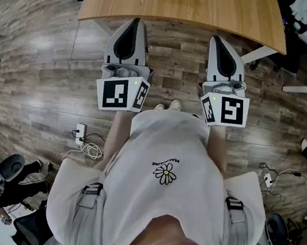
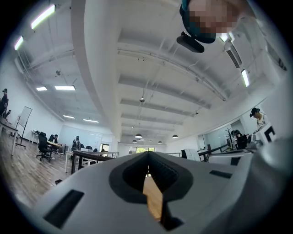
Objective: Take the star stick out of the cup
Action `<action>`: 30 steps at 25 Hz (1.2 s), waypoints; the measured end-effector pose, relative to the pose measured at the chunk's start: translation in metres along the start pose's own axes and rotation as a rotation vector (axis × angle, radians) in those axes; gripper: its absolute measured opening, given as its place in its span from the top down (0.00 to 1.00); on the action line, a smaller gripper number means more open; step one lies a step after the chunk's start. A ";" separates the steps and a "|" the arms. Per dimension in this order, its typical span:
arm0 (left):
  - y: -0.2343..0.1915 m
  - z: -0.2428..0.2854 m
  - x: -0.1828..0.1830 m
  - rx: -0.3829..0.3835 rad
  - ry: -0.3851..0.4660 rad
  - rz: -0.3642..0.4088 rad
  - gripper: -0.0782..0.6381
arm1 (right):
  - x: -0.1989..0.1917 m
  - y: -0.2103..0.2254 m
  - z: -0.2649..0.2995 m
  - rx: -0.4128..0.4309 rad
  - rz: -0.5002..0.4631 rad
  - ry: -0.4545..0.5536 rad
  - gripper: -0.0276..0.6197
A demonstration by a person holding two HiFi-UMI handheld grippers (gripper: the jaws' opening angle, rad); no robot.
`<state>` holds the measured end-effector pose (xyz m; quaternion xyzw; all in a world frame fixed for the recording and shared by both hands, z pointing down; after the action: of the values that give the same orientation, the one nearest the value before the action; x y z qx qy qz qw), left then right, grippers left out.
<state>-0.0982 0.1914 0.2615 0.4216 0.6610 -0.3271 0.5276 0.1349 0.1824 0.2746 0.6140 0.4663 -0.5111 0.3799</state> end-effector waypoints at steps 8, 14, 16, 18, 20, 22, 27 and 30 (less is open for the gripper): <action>0.006 -0.006 -0.012 0.076 -0.015 0.022 0.87 | -0.024 0.014 -0.002 0.076 0.079 -0.048 0.95; 0.000 0.007 -0.026 0.107 -0.025 -0.010 0.87 | -0.035 0.020 0.017 0.120 0.073 -0.056 0.95; -0.005 0.021 -0.030 0.100 -0.021 -0.015 0.87 | -0.039 0.023 0.030 0.122 0.071 -0.059 0.95; -0.012 0.034 -0.033 0.096 -0.013 -0.027 0.87 | -0.041 0.024 0.044 0.124 0.058 -0.060 0.95; -0.021 0.048 -0.040 0.091 -0.010 -0.043 0.87 | -0.044 0.028 0.058 0.115 0.047 -0.059 0.95; -0.031 0.065 -0.049 0.083 -0.018 -0.058 0.87 | -0.049 0.034 0.074 0.099 0.046 -0.067 0.95; -0.065 0.120 -0.067 0.065 -0.029 -0.102 0.87 | -0.060 0.049 0.127 0.060 0.045 -0.087 0.95; -0.093 0.155 -0.074 0.050 -0.032 -0.114 0.87 | -0.063 0.051 0.167 0.040 0.040 -0.094 0.95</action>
<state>-0.1104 -0.0007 0.2966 0.3912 0.6667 -0.3799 0.5081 0.1358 -0.0011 0.3045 0.6061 0.4253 -0.5408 0.3992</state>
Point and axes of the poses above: the fingertips, and each gripper's own axes: z forward along the fingers, y to its right, x out of its top, the point moved 8 cm from there along -z, backward along the fingers, and after that the axes turned 12 degrees about -x, right-handed, at the moved point
